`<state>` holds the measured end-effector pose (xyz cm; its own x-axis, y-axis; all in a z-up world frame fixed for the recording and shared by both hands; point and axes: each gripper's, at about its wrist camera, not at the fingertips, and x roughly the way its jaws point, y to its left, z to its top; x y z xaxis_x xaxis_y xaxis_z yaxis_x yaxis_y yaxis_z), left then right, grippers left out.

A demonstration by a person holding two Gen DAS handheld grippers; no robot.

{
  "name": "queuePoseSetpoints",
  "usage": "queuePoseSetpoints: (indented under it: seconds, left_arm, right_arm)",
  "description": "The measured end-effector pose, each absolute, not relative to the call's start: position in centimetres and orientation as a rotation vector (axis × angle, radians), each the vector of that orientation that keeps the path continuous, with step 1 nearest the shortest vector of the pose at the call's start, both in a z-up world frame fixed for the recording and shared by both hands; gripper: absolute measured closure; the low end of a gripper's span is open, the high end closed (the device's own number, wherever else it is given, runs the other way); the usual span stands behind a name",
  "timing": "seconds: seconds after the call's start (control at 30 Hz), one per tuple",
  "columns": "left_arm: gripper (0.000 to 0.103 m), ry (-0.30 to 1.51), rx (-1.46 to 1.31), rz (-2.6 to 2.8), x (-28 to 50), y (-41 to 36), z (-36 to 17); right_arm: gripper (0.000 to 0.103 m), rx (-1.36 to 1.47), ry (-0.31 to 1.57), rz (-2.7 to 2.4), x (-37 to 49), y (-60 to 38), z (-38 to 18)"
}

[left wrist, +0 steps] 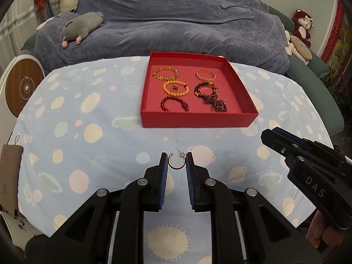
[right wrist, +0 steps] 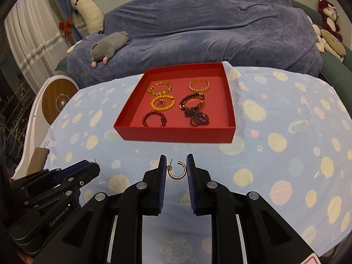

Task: Organize jewelry
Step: 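Carry both earrings into the red box and open both tools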

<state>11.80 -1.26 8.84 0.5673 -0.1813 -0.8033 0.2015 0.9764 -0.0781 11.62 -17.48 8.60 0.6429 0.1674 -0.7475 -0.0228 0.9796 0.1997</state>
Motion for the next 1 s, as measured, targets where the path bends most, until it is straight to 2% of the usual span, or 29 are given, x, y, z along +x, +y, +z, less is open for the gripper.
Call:
queuePoseSetpoints:
  seconds: [0.23,0.43,1.0]
  left_arm:
    - [0.086,0.891,0.044,-0.235,16.4,-2.6,12.1]
    - [0.086,0.877,0.059,-0.243,21.9,-3.9,12.7]
    - [0.086,0.955,0.093,-0.210,33.6,-5.7,7.0]
  right_arm:
    - [0.086,0.160,0.812,0.118,16.4,-17.9,11.6]
    - [0.086,0.139,0.799,0.101,21.5,-18.4,11.9]
    - [0.086,0.146,0.895,0.055,32.4,-19.6,5.4]
